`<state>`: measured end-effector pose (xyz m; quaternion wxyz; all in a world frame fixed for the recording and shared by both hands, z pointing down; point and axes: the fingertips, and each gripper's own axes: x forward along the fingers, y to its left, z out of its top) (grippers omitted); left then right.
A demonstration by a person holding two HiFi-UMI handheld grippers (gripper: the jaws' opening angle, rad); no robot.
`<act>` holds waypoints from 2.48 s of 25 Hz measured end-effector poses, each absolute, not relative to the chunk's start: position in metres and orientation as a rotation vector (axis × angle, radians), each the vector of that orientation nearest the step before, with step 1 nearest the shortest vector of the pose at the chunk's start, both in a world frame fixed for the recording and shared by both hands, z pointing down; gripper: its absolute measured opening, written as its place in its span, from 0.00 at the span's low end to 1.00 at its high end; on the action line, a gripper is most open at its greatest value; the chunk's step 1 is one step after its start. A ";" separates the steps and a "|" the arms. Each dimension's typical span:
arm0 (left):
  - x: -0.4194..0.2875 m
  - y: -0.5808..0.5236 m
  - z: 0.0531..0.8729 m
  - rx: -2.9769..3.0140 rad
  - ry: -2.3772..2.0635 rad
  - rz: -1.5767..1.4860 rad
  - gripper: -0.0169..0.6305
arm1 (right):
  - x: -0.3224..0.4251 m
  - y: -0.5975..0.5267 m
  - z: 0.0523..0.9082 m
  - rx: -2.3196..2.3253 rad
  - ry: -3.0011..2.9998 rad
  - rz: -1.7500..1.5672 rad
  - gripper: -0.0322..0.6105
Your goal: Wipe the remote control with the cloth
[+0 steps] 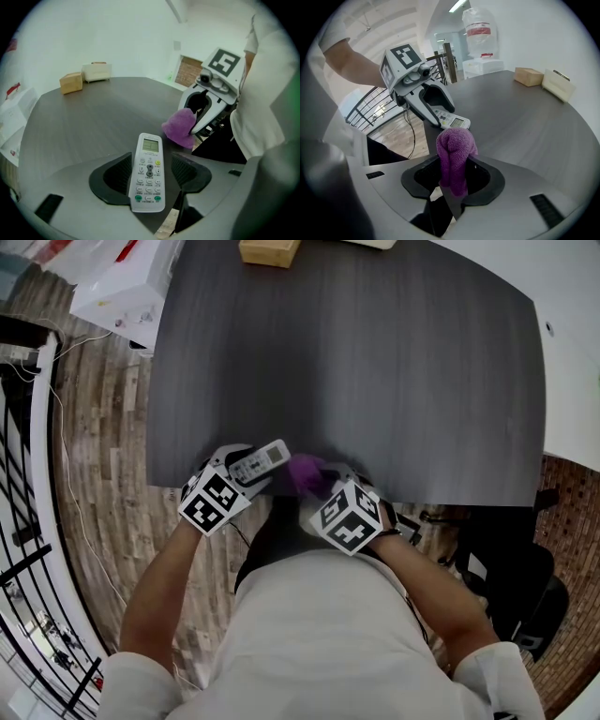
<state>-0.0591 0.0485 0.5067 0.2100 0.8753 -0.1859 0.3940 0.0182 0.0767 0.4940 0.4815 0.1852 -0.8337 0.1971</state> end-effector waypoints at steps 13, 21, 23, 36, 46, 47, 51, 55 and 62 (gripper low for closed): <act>-0.070 0.069 0.514 2.263 -0.491 1.020 0.40 | -0.015 0.086 0.509 0.313 -2.019 0.497 0.26; -0.050 0.062 0.514 2.219 -0.555 0.938 0.40 | 0.001 0.046 0.507 0.461 -2.002 0.533 0.26; -0.048 0.057 0.516 2.208 -0.581 0.930 0.40 | 0.003 0.045 0.507 0.467 -2.003 0.546 0.26; -0.050 0.052 0.513 2.286 -0.638 0.996 0.40 | 0.010 0.040 0.497 0.538 -2.051 0.592 0.26; -0.039 0.060 0.496 2.641 -0.602 1.201 0.48 | 0.040 0.047 0.482 0.614 -2.073 0.646 0.26; -0.038 0.060 0.499 2.648 -0.600 1.229 0.48 | 0.041 0.049 0.483 0.615 -2.070 0.647 0.26; -0.035 0.060 0.508 2.594 -0.629 1.193 0.48 | 0.039 0.053 0.486 0.593 -2.061 0.660 0.26; -0.042 0.058 0.504 2.469 -0.687 0.992 0.48 | 0.022 0.055 0.491 0.536 -2.057 0.675 0.26; -0.043 0.056 0.508 2.276 -0.649 0.717 0.48 | 0.002 0.055 0.504 0.458 -2.036 0.678 0.26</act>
